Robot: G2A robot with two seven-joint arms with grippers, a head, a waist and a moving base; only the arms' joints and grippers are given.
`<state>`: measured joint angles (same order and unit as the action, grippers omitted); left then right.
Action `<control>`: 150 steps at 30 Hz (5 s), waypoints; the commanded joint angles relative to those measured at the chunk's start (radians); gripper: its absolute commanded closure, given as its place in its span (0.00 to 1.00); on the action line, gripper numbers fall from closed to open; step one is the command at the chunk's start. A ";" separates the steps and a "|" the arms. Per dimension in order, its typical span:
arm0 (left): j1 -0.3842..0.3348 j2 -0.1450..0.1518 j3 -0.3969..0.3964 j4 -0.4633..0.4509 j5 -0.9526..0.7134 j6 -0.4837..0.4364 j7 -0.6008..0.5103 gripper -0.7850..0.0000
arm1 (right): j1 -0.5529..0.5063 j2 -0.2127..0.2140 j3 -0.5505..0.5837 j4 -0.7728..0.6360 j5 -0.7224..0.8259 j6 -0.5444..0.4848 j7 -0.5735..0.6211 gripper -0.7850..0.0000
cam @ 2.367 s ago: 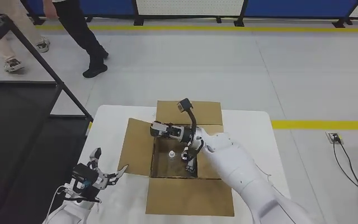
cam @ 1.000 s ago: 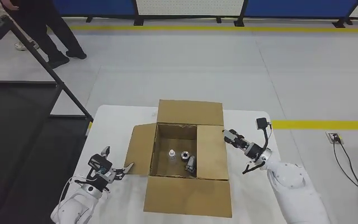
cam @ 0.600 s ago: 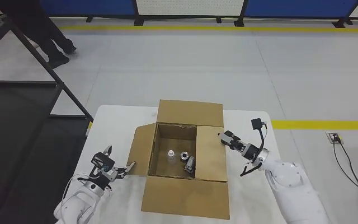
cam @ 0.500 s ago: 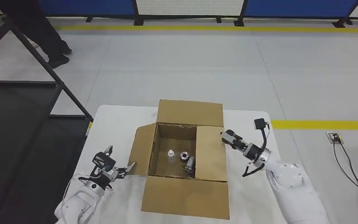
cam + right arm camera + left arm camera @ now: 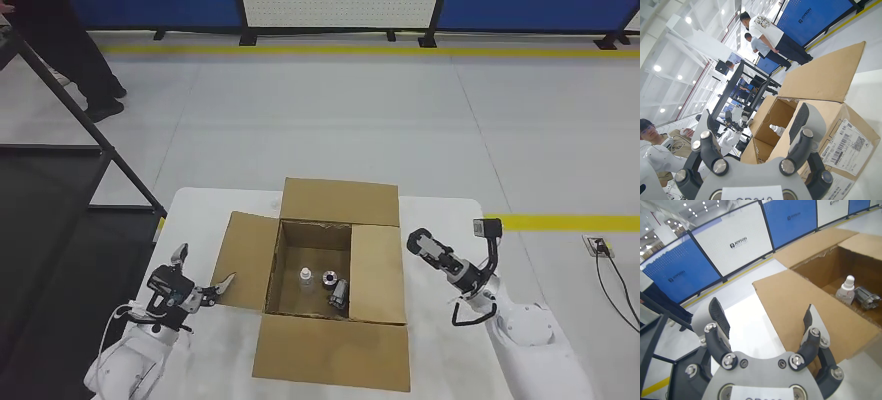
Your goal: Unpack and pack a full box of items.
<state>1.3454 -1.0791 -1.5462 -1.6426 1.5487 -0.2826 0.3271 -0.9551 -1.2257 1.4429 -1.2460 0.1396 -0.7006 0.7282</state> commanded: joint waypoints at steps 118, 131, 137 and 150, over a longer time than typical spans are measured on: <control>-0.909 -0.411 0.980 0.540 -1.307 -0.066 -0.816 0.00 | -0.166 0.275 0.365 0.190 0.332 -0.305 0.086 0.00; -0.975 -0.545 1.090 0.801 -1.371 -0.113 -0.839 0.00 | -0.179 0.294 0.353 0.212 0.353 -0.312 0.080 0.00; -1.001 -0.598 1.113 0.892 -1.381 -0.105 -0.869 0.00 | -0.160 0.298 0.324 0.227 0.352 -0.312 0.080 0.00; -1.034 -0.648 1.078 0.970 -1.377 -0.201 -0.829 0.00 | -0.145 0.298 0.314 0.248 0.377 -0.312 0.079 0.00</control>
<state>0.3133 -1.7268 -0.4616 -0.6696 0.1720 -0.4715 -0.5071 -1.1020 -0.9280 1.7562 -1.0007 0.5155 -1.0123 0.8074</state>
